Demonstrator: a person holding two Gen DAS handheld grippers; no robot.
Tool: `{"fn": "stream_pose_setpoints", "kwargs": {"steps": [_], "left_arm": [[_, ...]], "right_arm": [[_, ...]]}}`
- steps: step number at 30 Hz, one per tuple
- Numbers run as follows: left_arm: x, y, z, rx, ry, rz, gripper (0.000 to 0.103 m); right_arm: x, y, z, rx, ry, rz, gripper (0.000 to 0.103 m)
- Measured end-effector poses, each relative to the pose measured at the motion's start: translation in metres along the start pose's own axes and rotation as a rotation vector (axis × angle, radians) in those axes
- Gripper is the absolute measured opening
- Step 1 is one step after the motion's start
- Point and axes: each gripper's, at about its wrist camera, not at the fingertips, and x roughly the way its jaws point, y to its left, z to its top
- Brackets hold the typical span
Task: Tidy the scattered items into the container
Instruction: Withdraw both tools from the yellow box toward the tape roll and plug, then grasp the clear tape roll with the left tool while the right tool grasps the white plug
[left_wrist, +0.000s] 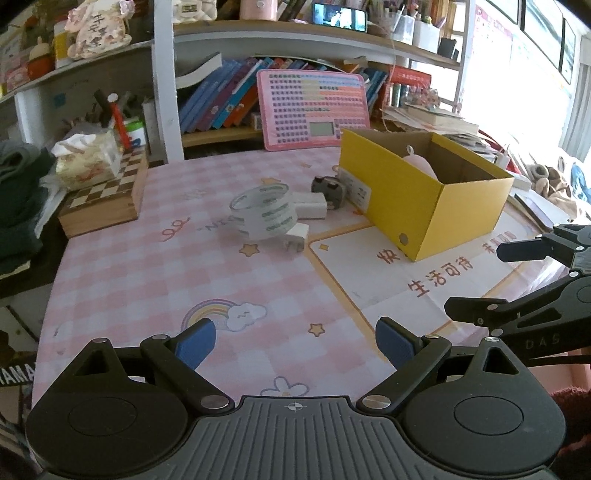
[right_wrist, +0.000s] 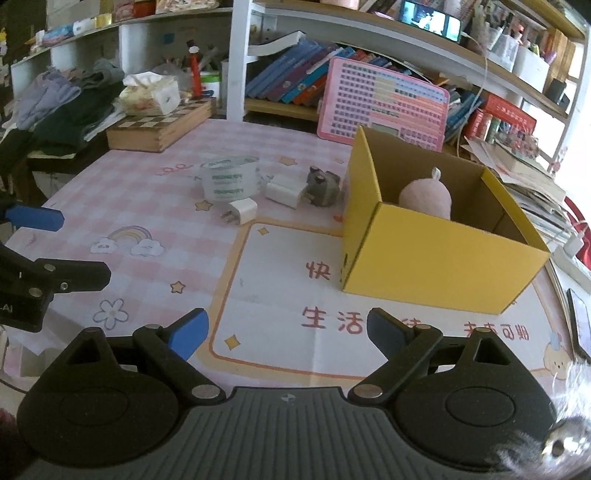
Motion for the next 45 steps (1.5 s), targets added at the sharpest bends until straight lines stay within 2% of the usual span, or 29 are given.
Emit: {"fn": "stream_pose_setpoints", "kwargs": {"steps": [5,9,12,15,16,17,27,32,38,45], "left_arm": [[-0.001,0.006,0.002,-0.003,-0.014,0.006,0.095],[0.0,0.007,0.005,0.0,-0.017,0.005,0.095],[0.001,0.007,0.007,-0.002,-0.027,0.002,0.095],[0.004,0.007,0.01,-0.01,-0.034,-0.001,0.095],[0.006,0.007,0.011,-0.013,-0.035,-0.001,0.095],[0.008,0.007,0.013,-0.016,-0.035,-0.001,0.095],[0.034,0.011,0.042,-0.023,-0.06,0.034,0.095],[0.053,0.015,0.06,-0.033,-0.066,0.052,0.095],[0.09,0.025,0.08,-0.07,-0.054,0.034,0.095],[0.14,0.033,0.097,-0.104,-0.001,0.028,0.095]], "right_arm": [[0.002,0.008,0.006,-0.022,-0.008,0.004,0.091],[0.004,0.013,0.011,-0.049,-0.014,0.011,0.084],[0.006,0.014,0.014,-0.066,-0.013,0.017,0.074],[0.01,0.014,0.017,-0.085,-0.004,0.035,0.053],[0.011,0.014,0.018,-0.09,0.0,0.043,0.048],[0.012,0.013,0.019,-0.097,0.002,0.052,0.047],[0.04,0.01,0.039,-0.174,0.0,0.13,0.046],[0.061,0.006,0.051,-0.196,0.028,0.171,0.046],[0.089,0.006,0.064,-0.227,0.059,0.222,0.046],[0.121,0.012,0.08,-0.246,0.079,0.246,0.047]]}}
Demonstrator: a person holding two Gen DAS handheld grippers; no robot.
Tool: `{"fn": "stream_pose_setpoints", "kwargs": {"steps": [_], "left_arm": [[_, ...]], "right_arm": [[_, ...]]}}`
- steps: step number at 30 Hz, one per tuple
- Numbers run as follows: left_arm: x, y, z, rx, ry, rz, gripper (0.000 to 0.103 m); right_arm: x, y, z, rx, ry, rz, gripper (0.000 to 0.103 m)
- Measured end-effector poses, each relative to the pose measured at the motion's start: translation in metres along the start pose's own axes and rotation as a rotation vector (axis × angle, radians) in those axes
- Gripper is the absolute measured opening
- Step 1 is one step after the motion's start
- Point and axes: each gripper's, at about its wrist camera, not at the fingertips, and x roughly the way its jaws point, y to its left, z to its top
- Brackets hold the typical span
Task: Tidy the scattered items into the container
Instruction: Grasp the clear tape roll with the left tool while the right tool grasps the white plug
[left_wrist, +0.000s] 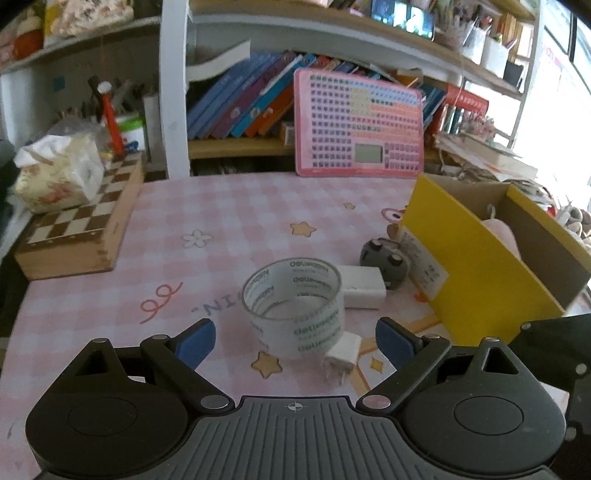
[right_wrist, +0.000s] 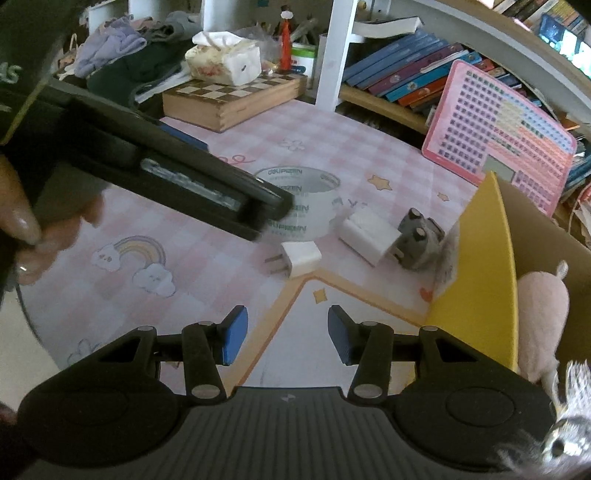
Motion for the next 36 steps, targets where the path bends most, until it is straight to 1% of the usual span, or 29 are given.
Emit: {"fn": "stream_pose_setpoints", "kwargs": {"steps": [3,7,13,18,21,22,23,27,30,36], "left_arm": [[0.019,-0.001,0.005,-0.001,0.018,-0.004,0.095],[0.039,0.001,0.009,-0.042,0.037,-0.014,0.095],[0.063,0.002,0.017,-0.045,0.067,0.021,0.095],[0.079,0.006,0.02,-0.065,0.111,0.002,0.095],[0.083,0.007,0.02,-0.078,0.123,-0.017,0.093],[0.084,0.007,0.02,-0.078,0.128,-0.012,0.091],[0.085,0.007,0.02,-0.078,0.13,-0.007,0.086],[0.085,0.011,0.02,-0.096,0.134,-0.011,0.085],[0.083,0.015,0.02,-0.116,0.131,-0.001,0.085],[0.068,0.024,0.019,-0.152,0.104,0.014,0.085]], "right_arm": [[0.011,-0.005,0.008,0.023,0.001,0.019,0.047],[0.028,-0.01,0.018,0.049,0.01,0.036,0.048],[0.049,-0.016,0.028,0.055,0.015,0.032,0.051],[0.064,-0.025,0.032,0.075,0.026,0.041,0.051],[0.07,-0.028,0.034,0.078,0.022,0.055,0.051],[0.07,-0.029,0.034,0.078,0.02,0.061,0.051],[0.071,-0.029,0.034,0.077,0.019,0.067,0.05],[0.076,-0.029,0.034,0.071,0.036,0.083,0.049],[0.079,-0.027,0.034,0.067,0.046,0.099,0.042],[0.081,-0.024,0.035,0.056,0.043,0.099,0.041]]}}
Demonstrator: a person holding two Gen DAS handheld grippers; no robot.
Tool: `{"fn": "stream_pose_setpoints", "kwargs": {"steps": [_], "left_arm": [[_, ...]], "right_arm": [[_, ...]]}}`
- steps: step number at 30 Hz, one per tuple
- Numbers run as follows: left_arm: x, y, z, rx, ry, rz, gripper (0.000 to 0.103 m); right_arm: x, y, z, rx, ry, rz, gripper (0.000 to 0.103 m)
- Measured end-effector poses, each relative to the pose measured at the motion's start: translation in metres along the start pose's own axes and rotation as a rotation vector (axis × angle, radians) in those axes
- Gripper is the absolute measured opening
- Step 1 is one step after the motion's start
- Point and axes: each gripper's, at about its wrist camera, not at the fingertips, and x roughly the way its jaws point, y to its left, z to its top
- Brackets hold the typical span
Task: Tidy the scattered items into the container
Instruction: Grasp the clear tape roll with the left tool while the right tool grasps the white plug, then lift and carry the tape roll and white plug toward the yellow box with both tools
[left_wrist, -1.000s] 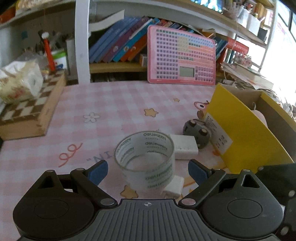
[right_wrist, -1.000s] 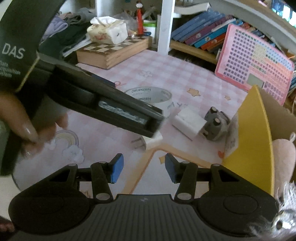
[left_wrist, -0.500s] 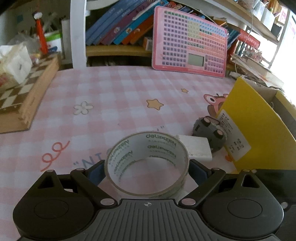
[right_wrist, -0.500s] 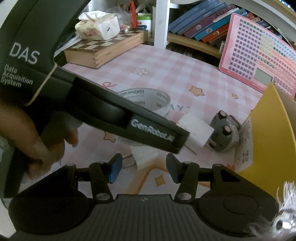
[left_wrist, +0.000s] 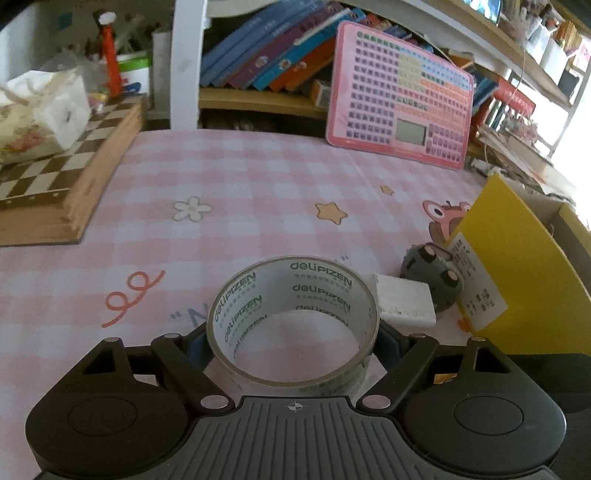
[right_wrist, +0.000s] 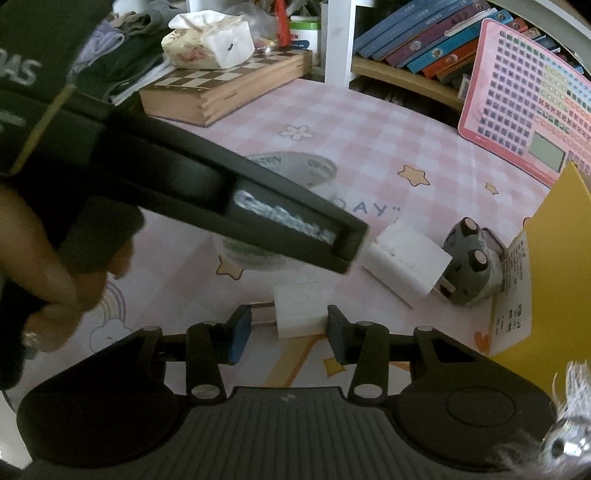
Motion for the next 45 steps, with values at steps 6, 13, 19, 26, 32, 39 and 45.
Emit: {"fn": "stream_pose_setpoints", "kwargs": {"steps": [6,13,19,26,32,39,45], "left_arm": [[-0.023,0.011,-0.004,-0.028,-0.033,0.02,0.085],[-0.052,0.014,-0.013,-0.01,-0.067,0.03,0.085],[-0.081,0.014,-0.024,-0.008,-0.093,0.013,0.085],[-0.114,0.013,-0.031,-0.025,-0.131,-0.022,0.085],[-0.137,0.008,-0.039,-0.02,-0.156,-0.063,0.085],[-0.162,0.006,-0.052,-0.011,-0.177,-0.11,0.085],[-0.184,0.003,-0.066,-0.003,-0.182,-0.151,0.085]], "right_arm": [[-0.005,0.0,0.0,0.013,-0.003,0.002,0.041],[-0.019,0.002,-0.002,0.019,-0.019,0.01,0.041],[-0.042,0.007,-0.006,0.021,-0.048,0.009,0.041],[-0.072,0.012,-0.016,0.018,-0.082,-0.001,0.041],[-0.1,0.02,-0.023,0.007,-0.114,-0.013,0.041],[-0.126,0.031,-0.035,0.026,-0.127,-0.021,0.041],[-0.148,0.04,-0.048,0.056,-0.137,-0.035,0.041]]}}
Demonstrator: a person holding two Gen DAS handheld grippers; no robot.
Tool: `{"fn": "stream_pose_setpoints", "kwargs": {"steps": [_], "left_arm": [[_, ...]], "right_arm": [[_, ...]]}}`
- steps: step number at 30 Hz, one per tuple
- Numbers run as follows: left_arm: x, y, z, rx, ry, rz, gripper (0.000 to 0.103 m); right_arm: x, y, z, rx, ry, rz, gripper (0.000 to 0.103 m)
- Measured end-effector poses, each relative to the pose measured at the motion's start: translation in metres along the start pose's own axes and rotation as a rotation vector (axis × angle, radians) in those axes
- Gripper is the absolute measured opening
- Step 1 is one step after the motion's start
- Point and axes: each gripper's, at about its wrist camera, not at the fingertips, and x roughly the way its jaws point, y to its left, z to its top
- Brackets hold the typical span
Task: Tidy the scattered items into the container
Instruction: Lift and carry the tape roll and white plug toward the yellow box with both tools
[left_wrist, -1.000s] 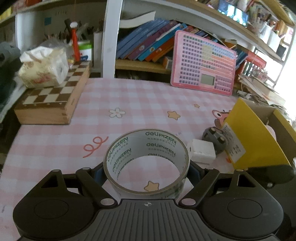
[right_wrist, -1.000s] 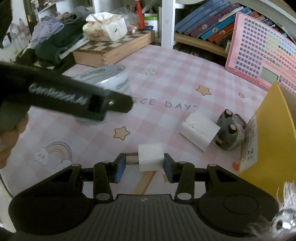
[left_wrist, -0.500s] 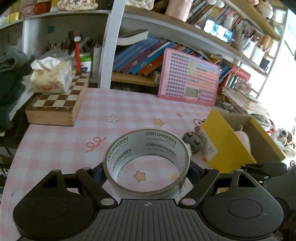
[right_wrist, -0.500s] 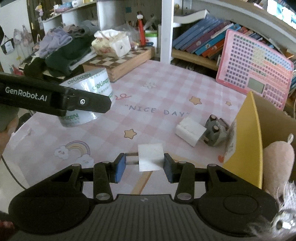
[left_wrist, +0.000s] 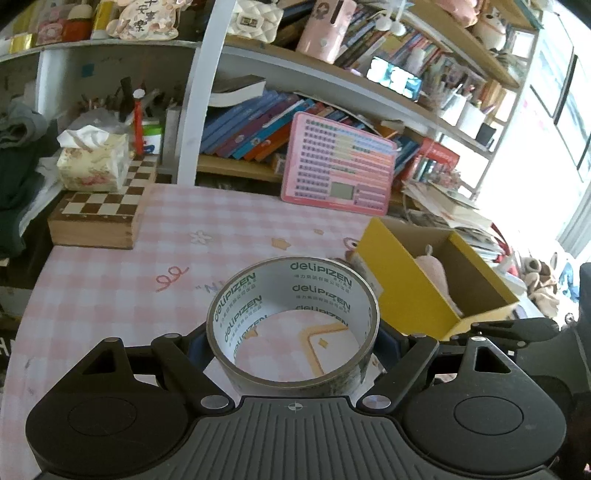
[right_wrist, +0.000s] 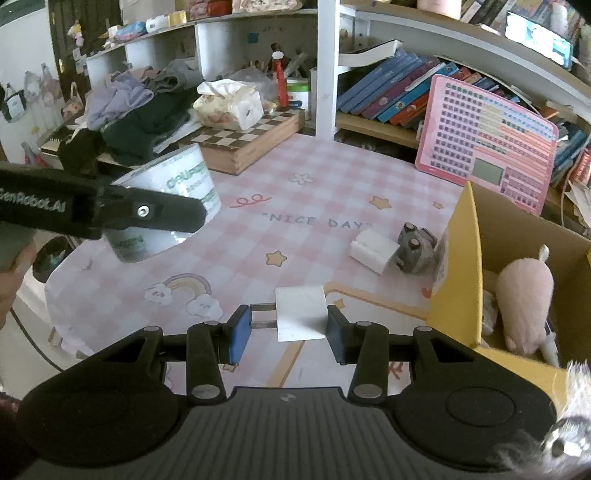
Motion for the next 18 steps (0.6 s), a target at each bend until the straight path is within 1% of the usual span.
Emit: {"fn": "stream_pose_setpoints", "kwargs": {"steps": [8,18], "left_arm": [[-0.018,-0.006,-0.016,0.002,0.016,-0.053,0.085],[-0.035,-0.011,-0.033,0.025,0.032,-0.087,0.085]], "right_arm": [[-0.022,0.013,-0.013,0.058,-0.017,-0.037,0.041],[-0.039,0.03,-0.035,0.115,-0.01,-0.066,0.041]]}}
